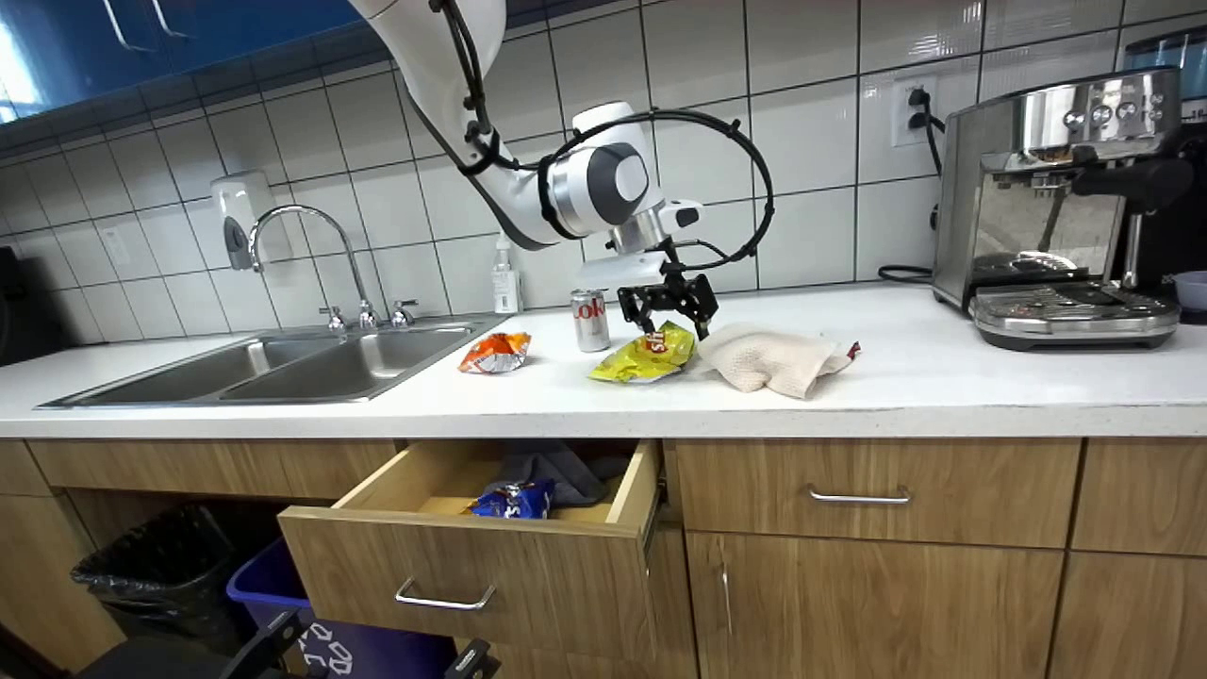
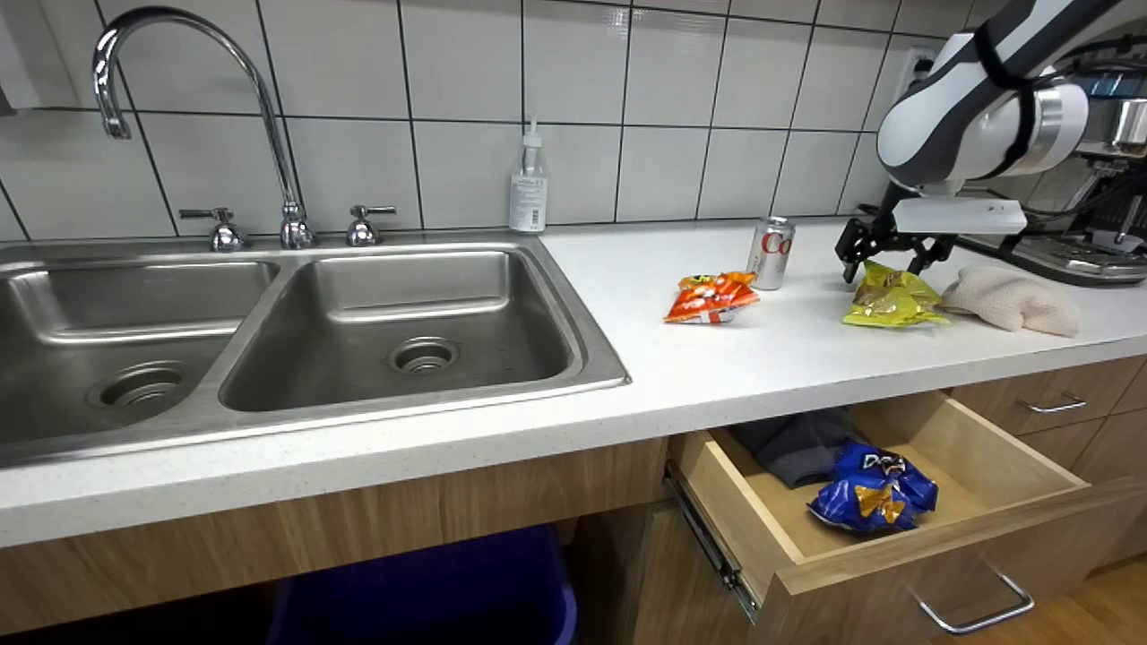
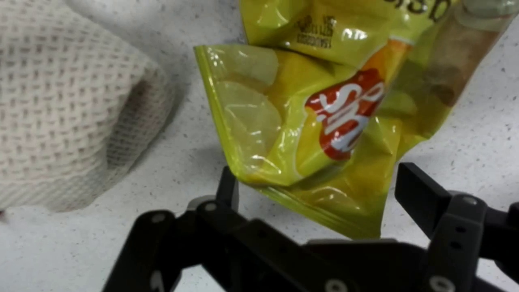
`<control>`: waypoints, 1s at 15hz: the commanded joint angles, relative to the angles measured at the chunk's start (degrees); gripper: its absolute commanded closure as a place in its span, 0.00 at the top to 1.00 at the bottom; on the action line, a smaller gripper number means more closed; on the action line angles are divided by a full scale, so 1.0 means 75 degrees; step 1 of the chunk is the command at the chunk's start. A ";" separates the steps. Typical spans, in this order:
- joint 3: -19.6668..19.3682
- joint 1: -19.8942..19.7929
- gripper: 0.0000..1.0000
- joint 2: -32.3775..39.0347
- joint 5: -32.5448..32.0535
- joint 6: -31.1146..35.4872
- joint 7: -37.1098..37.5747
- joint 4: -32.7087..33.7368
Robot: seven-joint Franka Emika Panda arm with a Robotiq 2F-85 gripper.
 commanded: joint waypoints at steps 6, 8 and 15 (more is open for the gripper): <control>0.0178 0.0103 1.00 -0.0603 -0.0204 0.0383 -0.0118 -0.0994; 0.0252 0.0141 1.00 -0.0764 -0.0201 0.0499 -0.0150 -0.1269; 0.0336 0.0253 1.00 -0.1459 -0.0250 0.0891 -0.0214 -0.2318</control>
